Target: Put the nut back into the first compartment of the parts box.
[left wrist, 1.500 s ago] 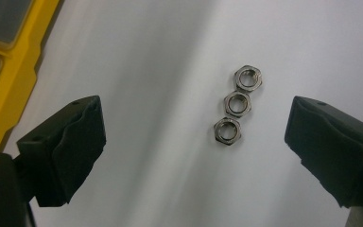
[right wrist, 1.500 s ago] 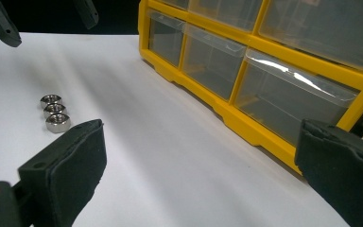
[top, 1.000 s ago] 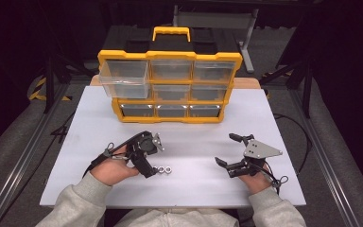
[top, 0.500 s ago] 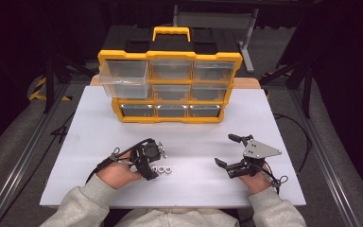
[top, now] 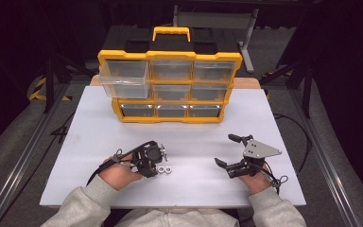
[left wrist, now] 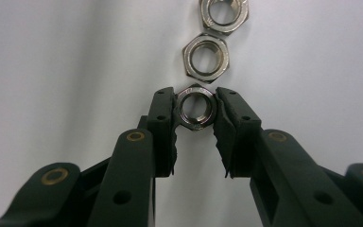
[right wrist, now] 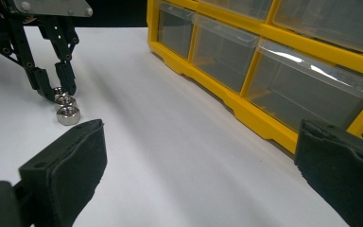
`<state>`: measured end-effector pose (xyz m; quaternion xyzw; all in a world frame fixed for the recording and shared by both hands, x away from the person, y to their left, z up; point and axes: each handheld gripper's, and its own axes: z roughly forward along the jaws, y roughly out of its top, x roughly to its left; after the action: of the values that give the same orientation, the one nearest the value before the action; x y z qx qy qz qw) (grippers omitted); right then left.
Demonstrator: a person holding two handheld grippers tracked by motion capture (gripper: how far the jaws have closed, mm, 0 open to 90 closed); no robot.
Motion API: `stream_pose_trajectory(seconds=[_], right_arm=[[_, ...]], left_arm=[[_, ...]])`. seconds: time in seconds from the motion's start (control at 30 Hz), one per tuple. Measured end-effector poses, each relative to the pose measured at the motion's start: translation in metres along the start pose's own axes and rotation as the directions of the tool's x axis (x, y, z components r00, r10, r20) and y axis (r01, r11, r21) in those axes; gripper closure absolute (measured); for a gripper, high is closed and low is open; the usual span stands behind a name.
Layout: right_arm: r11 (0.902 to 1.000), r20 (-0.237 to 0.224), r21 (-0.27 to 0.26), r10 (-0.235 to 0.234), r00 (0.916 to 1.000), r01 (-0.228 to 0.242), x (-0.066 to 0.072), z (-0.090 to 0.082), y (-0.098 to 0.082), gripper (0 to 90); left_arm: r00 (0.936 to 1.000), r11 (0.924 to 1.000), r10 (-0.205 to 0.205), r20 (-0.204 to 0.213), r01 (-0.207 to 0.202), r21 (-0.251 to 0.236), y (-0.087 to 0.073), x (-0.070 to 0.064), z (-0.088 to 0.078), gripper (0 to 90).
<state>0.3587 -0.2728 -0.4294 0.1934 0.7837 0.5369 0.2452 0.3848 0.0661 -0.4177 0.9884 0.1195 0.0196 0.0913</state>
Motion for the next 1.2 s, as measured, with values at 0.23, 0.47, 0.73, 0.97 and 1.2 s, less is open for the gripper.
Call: stream_pose_trajectory(seconds=[0.23,0.47,0.73,0.97,1.2], right_arm=[[0.9999,0.004,0.010,0.010,0.9999,-0.010,0.000,0.001,-0.001,3.7],[0.9998,0.006,0.015,0.016,0.9999,-0.016,0.000,0.001,-0.001,3.7],[0.9997,0.005,0.018,0.018,0.9998,-0.018,0.000,0.000,-0.001,3.7],[0.9996,0.003,0.020,0.020,0.9998,-0.020,0.000,0.001,-0.002,3.7],[0.9996,0.002,0.022,0.018,0.9998,-0.019,0.000,0.000,-0.002,3.7]], left_arm=[[0.9999,1.0000,0.001,0.013,-0.001,-0.005,0.002,-0.002,-0.018,69.5],[0.9998,0.9999,0.007,-0.017,-0.007,-0.016,0.004,0.002,-0.042,69.4],[0.9985,0.9988,-0.050,0.023,0.050,0.001,0.012,0.011,-0.076,69.6],[0.9984,0.9985,-0.054,0.017,0.054,0.007,0.017,0.015,-0.108,69.6],[0.9985,0.9985,-0.054,0.000,0.054,-0.010,0.023,0.020,-0.147,69.6]])
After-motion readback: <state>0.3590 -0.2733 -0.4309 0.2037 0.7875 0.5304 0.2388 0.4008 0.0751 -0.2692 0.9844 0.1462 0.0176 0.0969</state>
